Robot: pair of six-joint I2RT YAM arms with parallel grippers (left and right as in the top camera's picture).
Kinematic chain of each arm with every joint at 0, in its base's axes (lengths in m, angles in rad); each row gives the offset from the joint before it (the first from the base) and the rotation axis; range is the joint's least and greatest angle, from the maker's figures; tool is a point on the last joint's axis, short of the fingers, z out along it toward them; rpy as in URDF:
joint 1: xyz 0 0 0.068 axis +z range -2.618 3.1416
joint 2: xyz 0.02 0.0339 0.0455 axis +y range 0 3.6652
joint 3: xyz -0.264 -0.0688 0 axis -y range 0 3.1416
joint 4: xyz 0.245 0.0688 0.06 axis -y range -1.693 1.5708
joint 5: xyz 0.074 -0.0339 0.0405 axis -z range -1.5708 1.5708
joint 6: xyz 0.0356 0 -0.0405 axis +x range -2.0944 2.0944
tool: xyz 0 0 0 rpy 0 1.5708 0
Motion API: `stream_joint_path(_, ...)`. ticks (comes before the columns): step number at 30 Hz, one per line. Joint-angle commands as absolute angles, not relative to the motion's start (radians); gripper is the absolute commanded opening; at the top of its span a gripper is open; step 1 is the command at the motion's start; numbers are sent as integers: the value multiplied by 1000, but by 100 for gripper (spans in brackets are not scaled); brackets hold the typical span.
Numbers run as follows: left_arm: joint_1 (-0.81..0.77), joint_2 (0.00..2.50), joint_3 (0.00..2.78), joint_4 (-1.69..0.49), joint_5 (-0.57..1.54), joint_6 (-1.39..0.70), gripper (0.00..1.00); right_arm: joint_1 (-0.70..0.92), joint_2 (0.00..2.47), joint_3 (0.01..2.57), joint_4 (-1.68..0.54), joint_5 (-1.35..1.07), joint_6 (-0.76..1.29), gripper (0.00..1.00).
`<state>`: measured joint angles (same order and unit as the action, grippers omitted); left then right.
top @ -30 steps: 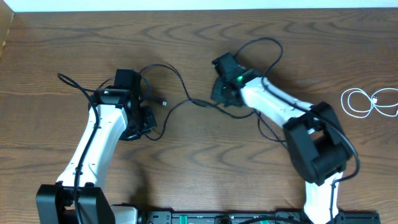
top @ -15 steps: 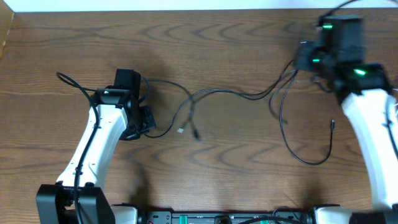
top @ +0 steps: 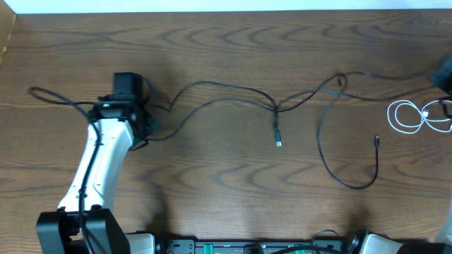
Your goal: Untangle cables
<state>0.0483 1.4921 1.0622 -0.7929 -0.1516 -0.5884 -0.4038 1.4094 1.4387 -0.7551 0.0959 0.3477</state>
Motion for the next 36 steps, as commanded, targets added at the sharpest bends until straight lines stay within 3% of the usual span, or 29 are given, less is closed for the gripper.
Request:
stream_joint_path(1,131,1462,1083,-747,-196,-634,8,-473,1399,1447,-773,166,409,1)
stream_joint_path(15,372,1408,1140,-612,-62,-633,8,-530,1399,1446,-801,153,497,1)
stream_joint_path(21,330,1409,1137,-636,192,-583,8,-528,1399,1445,-707,-358,309,1)
stream_joint_path(27,130,1410,1136,-665,288,-408,8,-492,1399,1445,-643,-743,128,1)
stream_joint_path(30,30,1412,1135,-672,288,-345,17,-466,1399,1445,-643,-748,116,1)
stream_joint_path(32,-33,1417,1135,-672,288,-319,29,-447,1399,1445,-643,-746,104,1)
stream_joint_path(36,-155,1430,1131,-670,288,-307,66,-413,1399,1445,-645,-722,98,1)
